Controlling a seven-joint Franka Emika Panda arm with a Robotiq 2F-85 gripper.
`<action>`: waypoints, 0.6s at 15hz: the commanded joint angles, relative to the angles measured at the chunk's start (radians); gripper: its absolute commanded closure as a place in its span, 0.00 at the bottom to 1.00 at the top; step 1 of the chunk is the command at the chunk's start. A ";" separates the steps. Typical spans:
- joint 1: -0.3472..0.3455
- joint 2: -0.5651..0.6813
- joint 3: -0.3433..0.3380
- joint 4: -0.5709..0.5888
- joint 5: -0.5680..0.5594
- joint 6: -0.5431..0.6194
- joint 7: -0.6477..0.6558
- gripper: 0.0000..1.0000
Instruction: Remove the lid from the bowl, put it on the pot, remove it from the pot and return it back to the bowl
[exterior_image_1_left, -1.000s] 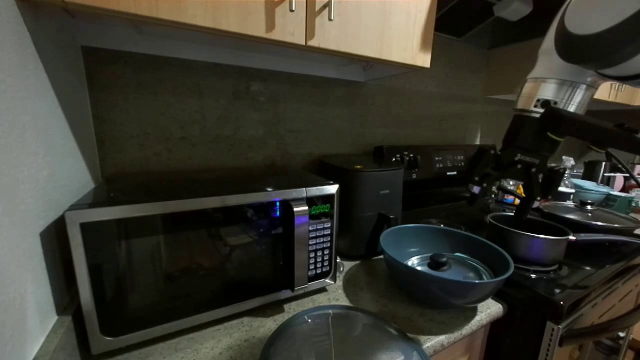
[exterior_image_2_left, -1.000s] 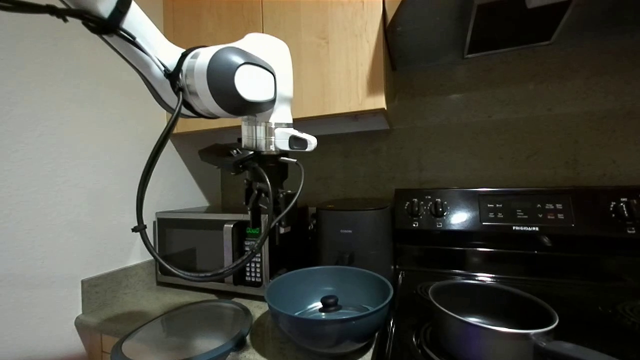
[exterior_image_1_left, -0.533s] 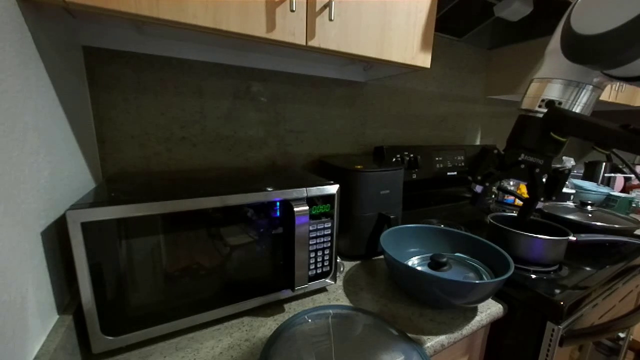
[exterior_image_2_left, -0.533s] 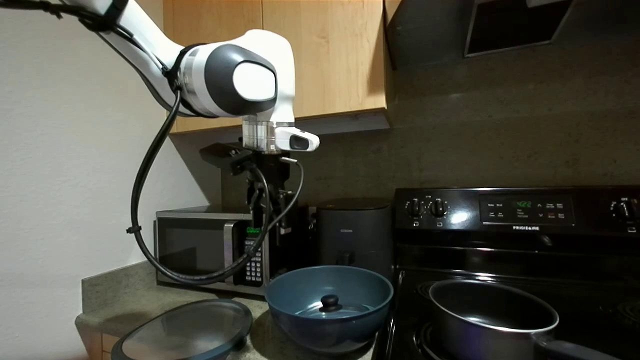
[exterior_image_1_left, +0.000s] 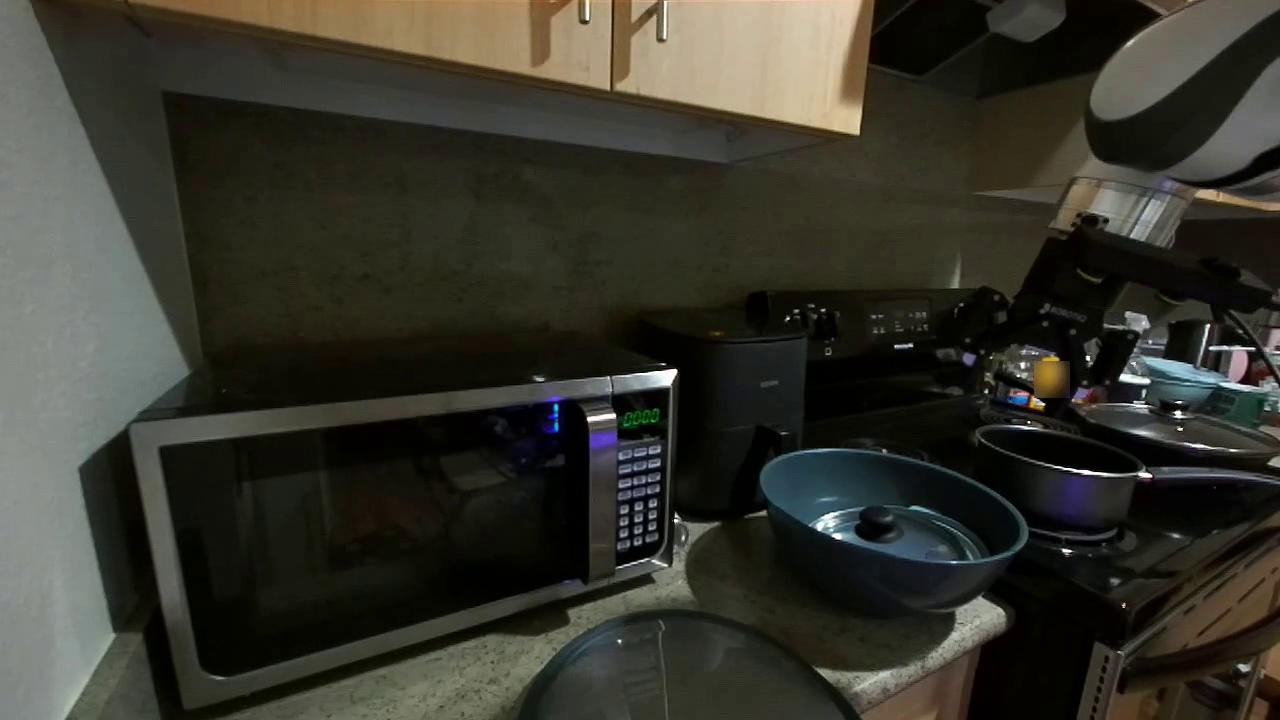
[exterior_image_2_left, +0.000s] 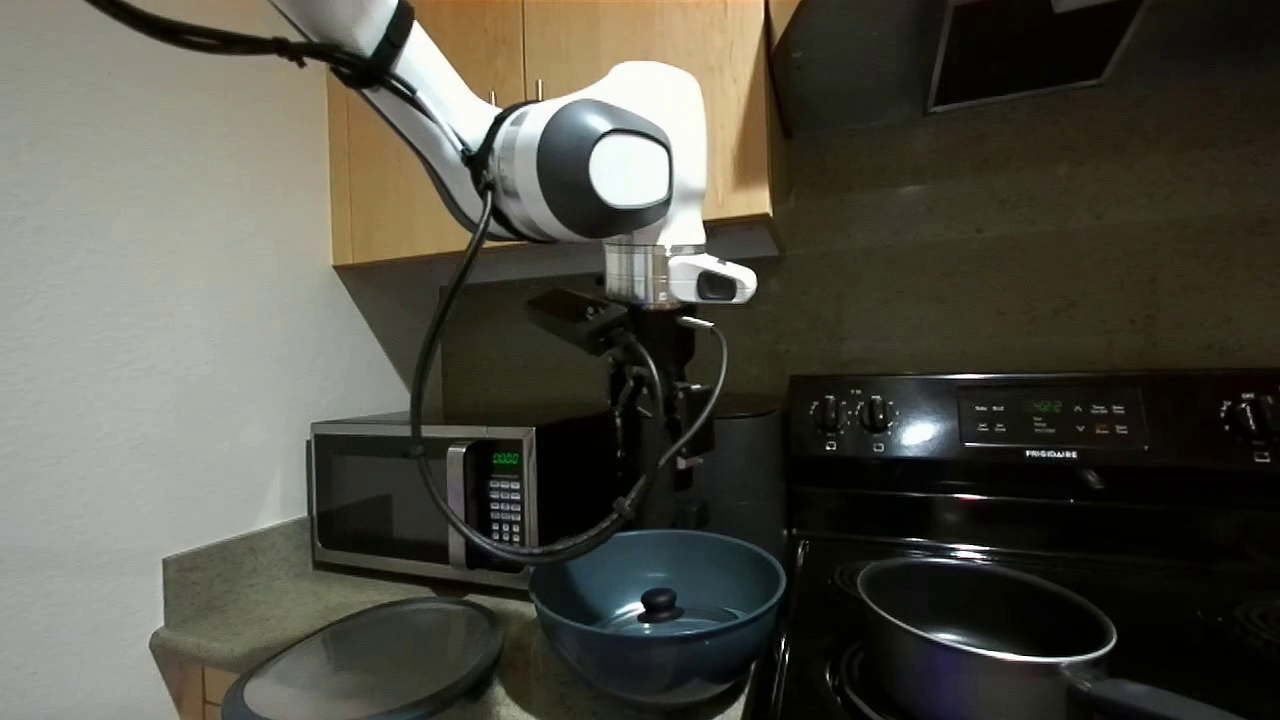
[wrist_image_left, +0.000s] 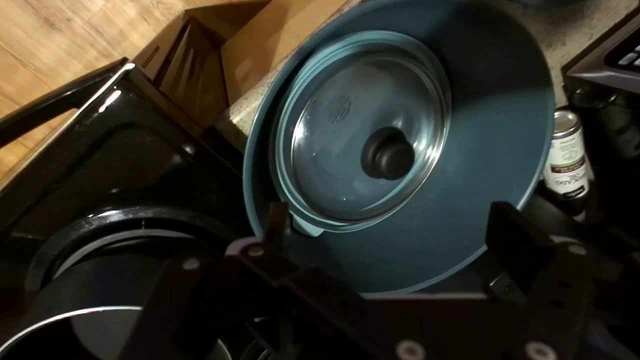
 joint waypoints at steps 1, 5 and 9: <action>-0.017 0.025 0.004 0.018 0.005 -0.003 -0.008 0.00; -0.015 0.052 0.005 0.036 0.004 -0.003 -0.007 0.00; -0.011 0.210 -0.013 0.124 0.031 0.075 -0.031 0.00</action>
